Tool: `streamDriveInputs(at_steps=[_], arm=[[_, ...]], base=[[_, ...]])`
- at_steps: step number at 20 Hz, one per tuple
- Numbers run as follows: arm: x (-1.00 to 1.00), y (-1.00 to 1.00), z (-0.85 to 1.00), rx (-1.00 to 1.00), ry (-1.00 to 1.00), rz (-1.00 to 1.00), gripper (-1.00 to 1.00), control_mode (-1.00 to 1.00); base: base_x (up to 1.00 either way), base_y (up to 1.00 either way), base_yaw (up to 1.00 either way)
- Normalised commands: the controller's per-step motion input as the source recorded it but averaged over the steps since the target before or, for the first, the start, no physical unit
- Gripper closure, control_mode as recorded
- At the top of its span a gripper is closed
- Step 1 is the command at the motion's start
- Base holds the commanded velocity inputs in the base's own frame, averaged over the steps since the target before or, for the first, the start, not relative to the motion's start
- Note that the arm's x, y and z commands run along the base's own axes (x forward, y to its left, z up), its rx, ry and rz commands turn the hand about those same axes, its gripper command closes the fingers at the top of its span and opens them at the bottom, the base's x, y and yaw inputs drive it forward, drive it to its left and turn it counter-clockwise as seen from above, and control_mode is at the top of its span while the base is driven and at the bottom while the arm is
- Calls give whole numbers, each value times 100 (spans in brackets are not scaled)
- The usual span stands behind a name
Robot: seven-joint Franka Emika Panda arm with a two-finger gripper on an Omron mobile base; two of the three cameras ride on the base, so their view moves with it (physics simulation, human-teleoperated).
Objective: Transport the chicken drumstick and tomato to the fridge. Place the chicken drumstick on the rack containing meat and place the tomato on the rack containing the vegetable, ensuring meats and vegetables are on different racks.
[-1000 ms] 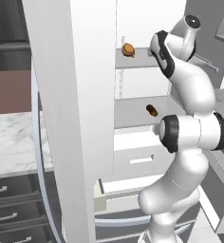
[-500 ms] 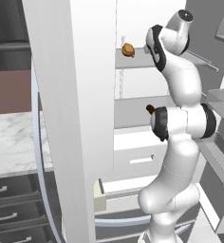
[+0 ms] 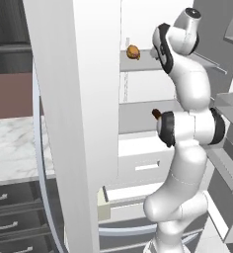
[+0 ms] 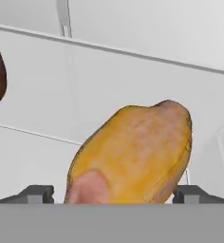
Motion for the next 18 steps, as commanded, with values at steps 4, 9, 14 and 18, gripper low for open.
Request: streamDriveInputs(at_steps=[4,9,14,18], arm=[[-66,45,-66,-10,-2,2,-100,-100],[-88,40,-69,-10,0,0,-100,-100],[-100,11,-37,-2,-1,-3,-100,-100],[-100,6,-6,17,3,-19,-100,-100]], base=[[0,0,0],[0,0,0],[0,0,0],[0,0,0]])
